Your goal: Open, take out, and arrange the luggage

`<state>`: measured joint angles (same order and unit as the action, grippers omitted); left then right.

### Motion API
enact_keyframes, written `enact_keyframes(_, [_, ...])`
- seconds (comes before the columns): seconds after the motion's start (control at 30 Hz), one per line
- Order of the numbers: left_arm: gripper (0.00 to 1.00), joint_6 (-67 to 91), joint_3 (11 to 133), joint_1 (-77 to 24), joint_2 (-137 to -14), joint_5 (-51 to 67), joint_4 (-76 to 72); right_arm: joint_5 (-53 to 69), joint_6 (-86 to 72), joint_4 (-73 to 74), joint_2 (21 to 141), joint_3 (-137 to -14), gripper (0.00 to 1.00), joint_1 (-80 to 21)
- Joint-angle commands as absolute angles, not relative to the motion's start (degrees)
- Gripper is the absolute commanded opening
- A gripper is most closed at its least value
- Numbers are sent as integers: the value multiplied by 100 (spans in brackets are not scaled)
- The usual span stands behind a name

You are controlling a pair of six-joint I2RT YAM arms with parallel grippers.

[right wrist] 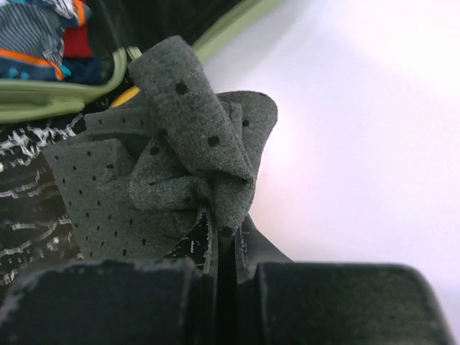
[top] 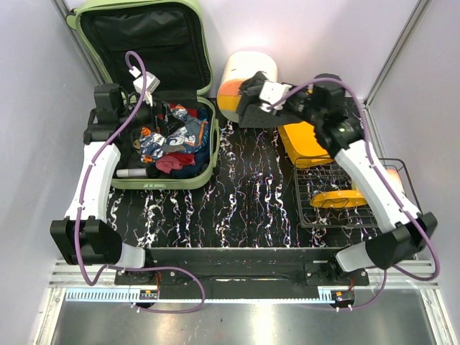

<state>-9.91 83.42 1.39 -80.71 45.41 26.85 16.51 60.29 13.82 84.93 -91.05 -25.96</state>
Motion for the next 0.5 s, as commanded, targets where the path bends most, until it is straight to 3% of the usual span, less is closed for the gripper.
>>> enact_keyframes(0.0, [99, -589, 8165, 141, -7884, 4930, 2251, 1942, 6381, 1617, 7954, -8903, 0, -2066])
enact_keyframes(0.47, [99, -369, 8121, 132, -7998, 5010, 2171, 3803, 7557, 1626, 8981, -9632, 0, -71])
